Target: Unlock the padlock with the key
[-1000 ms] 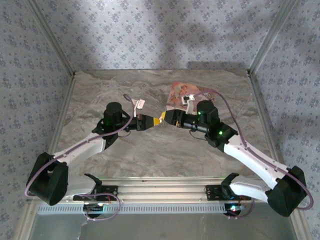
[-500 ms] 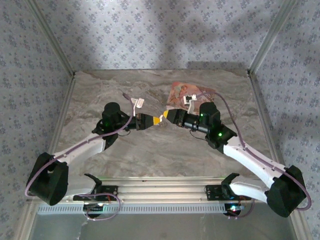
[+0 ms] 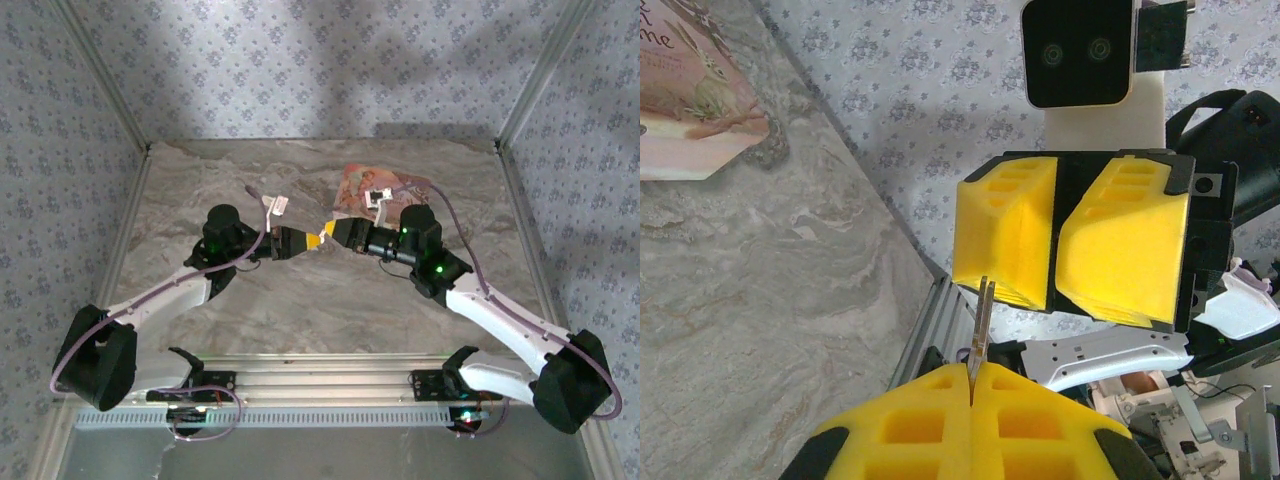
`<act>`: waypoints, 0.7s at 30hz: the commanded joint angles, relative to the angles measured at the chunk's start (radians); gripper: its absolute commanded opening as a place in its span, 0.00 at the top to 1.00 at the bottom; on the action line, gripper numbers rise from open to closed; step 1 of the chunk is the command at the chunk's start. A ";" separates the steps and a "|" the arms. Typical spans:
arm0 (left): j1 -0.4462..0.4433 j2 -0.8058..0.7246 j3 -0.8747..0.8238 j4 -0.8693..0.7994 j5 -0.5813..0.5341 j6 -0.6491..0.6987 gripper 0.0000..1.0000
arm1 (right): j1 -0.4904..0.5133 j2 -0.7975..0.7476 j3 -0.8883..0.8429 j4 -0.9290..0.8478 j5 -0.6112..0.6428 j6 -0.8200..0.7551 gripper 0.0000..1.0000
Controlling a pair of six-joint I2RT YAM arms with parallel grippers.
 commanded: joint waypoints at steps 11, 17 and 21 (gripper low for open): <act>-0.008 -0.008 0.022 0.040 0.032 0.001 1.00 | 0.004 0.016 -0.004 0.008 -0.016 0.002 0.81; -0.007 -0.007 0.029 0.033 0.032 0.009 1.00 | 0.004 0.017 -0.007 -0.013 -0.018 0.002 0.82; -0.008 -0.011 0.028 0.033 0.029 0.012 1.00 | 0.000 0.013 -0.014 -0.020 -0.018 0.009 0.85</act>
